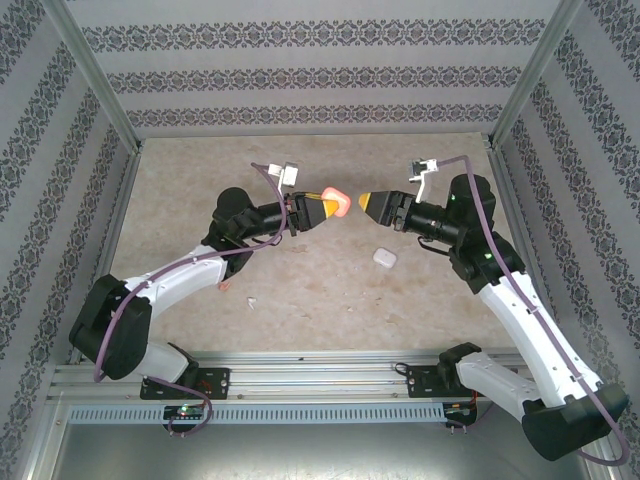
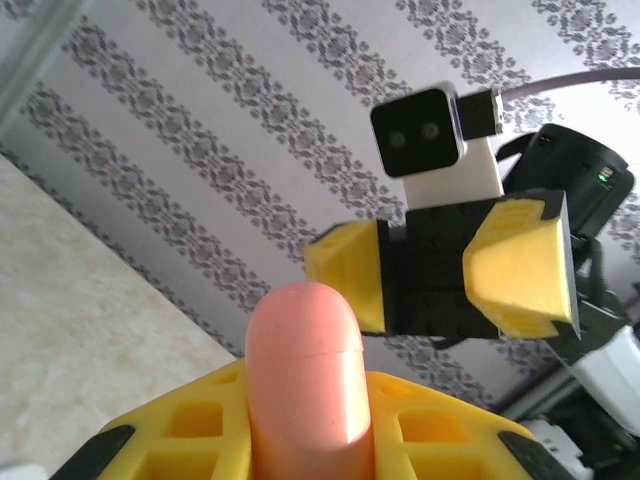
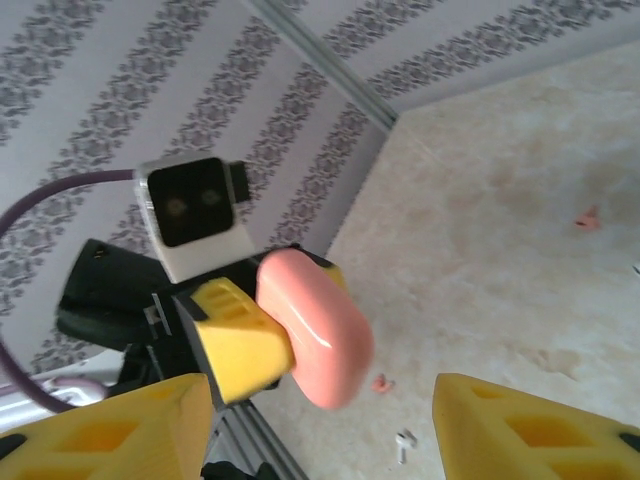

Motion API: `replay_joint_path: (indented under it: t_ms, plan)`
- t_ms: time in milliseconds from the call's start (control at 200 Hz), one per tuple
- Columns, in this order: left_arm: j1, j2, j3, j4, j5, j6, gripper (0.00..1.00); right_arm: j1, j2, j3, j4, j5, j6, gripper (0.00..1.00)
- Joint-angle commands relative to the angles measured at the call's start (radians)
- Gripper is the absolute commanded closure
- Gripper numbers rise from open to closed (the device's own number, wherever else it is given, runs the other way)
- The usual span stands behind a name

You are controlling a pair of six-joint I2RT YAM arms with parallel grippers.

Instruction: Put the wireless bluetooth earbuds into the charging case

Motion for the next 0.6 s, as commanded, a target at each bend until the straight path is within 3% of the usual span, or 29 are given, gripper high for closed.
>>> replay_joint_path:
  t_ms: [0, 460, 595]
  plan:
    - [0.002, -0.037, 0.055, 0.003, 0.082, -0.063, 0.85, 0.018, 0.006, -0.018, 0.161, -0.088, 0.023, 0.41]
    - [0.002, -0.060, 0.096, 0.010, 0.102, -0.127, 0.85, 0.075, 0.072, -0.010, 0.243, -0.120, 0.023, 0.46]
    - [0.001, -0.059, 0.100, 0.027, 0.104, -0.146, 0.85, 0.094, 0.097, 0.001, 0.249, -0.126, 0.025, 0.52]
